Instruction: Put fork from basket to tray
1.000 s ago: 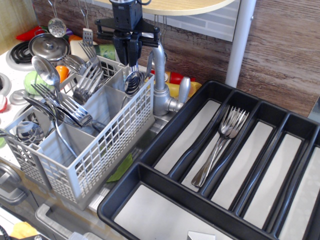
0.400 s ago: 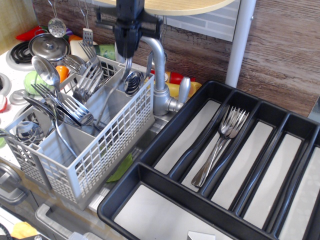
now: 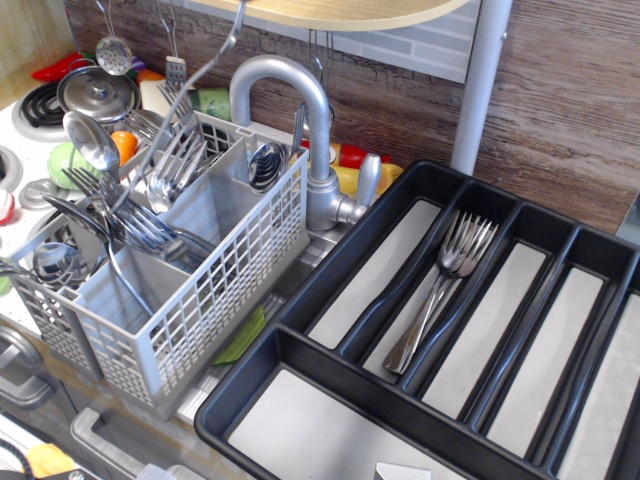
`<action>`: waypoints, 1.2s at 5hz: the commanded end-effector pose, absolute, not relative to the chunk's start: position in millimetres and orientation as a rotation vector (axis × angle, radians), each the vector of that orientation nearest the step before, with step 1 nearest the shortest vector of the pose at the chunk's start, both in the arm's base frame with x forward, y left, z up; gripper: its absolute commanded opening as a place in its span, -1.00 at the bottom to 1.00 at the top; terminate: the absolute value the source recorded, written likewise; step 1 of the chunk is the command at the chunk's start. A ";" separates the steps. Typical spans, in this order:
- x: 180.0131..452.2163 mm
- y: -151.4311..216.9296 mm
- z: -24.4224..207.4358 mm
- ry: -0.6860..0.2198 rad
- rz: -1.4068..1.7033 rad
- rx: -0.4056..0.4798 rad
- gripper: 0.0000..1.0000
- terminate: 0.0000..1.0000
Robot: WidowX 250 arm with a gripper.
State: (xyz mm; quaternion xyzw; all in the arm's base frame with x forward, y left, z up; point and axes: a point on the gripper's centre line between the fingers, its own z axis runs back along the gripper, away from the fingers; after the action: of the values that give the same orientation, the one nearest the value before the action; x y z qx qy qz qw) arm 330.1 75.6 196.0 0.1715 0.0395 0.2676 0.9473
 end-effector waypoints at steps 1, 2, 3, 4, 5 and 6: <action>314.6 31.2 258.5 -0.018 0.703 0.397 -1.00 -1.00; 329.0 6.3 234.6 -0.022 0.769 0.370 -1.00 -1.00; 353.1 -18.0 201.2 -0.025 0.870 0.339 -1.00 -1.00; 379.3 -38.8 175.2 -0.039 0.936 0.295 -1.00 -1.00; 393.3 -47.4 151.4 -0.066 0.970 0.180 -1.00 -1.00; 399.9 -49.6 141.4 -0.102 0.976 0.138 -1.00 -1.00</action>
State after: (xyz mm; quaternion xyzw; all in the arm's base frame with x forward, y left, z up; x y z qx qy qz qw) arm 401.3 -52.8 115.9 0.0779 -0.0270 0.4551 0.8866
